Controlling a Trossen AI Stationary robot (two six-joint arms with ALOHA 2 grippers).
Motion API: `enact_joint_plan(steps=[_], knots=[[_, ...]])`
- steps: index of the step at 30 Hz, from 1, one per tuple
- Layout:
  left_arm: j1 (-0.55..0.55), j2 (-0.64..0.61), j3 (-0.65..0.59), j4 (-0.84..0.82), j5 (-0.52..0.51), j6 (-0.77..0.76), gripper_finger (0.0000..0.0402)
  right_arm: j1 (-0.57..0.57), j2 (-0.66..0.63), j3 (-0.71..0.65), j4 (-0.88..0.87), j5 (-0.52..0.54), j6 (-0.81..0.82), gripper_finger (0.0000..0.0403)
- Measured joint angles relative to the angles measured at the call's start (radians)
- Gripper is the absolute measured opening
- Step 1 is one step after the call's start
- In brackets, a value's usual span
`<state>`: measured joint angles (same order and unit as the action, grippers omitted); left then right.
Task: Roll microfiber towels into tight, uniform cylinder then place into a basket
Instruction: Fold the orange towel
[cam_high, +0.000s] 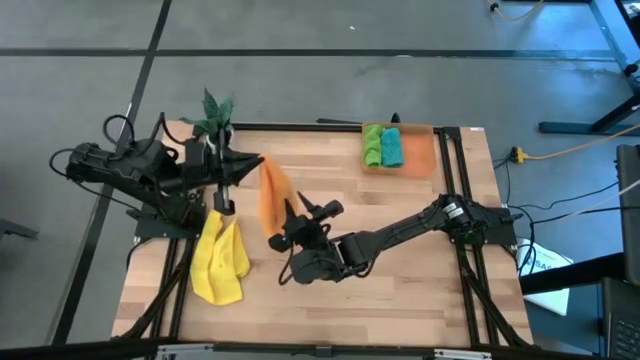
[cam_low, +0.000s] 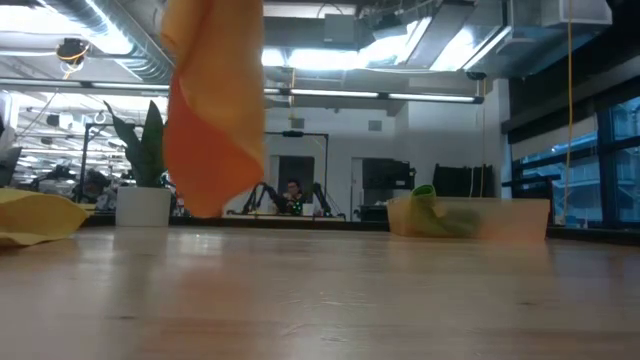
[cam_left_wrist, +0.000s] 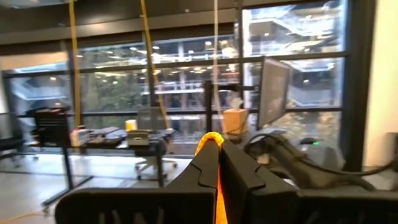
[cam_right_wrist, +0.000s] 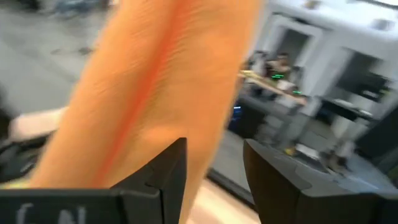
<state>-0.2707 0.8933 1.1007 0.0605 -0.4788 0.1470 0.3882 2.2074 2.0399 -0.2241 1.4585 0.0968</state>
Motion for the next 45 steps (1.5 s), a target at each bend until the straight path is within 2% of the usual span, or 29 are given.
enact_joint_plan(steps=[4,6,14,19,24,28,33,38,42,45], knots=[[0.002,0.0,0.0,0.003,-0.078,0.005,0.0,0.0,0.0,0.0,-0.138,-0.16,0.005,0.0159],[0.013,0.0,0.0,0.005,-0.107,0.005,0.0,0.0,0.001,0.0,-0.216,-0.208,0.004,0.0159],[0.051,-0.01,0.004,0.097,-0.109,0.001,0.0,0.0,0.001,0.0,-0.35,-0.257,0.004,0.0159],[0.059,-0.003,0.099,0.069,-0.103,0.031,0.0,0.0,0.001,0.0,-0.35,-0.265,-0.009,0.0159],[0.052,0.002,0.191,-0.052,-0.1,0.011,0.0,-0.001,0.001,0.0,-0.347,-0.288,-0.129,0.0159],[0.053,0.006,0.244,-0.089,-0.099,-0.012,0.0,-0.004,0.001,0.0,-0.296,-0.316,-0.233,0.0159],[0.053,0.024,0.296,-0.091,-0.099,-0.013,0.0,-0.03,0.018,0.0,-0.2,-0.494,-0.321,0.0159],[0.053,0.052,0.345,-0.095,-0.1,-0.013,0.0,-0.056,0.075,0.0,0.0,-0.501,-0.518,0.0159],[0.053,0.08,0.382,-0.098,-0.109,-0.013,0.0,-0.071,0.116,0.0,0.154,-0.495,-0.599,0.0159],[0.053,0.099,0.404,-0.098,-0.135,-0.002,0.0,-0.074,0.144,0.0,0.241,-0.401,-0.621,0.0159]])
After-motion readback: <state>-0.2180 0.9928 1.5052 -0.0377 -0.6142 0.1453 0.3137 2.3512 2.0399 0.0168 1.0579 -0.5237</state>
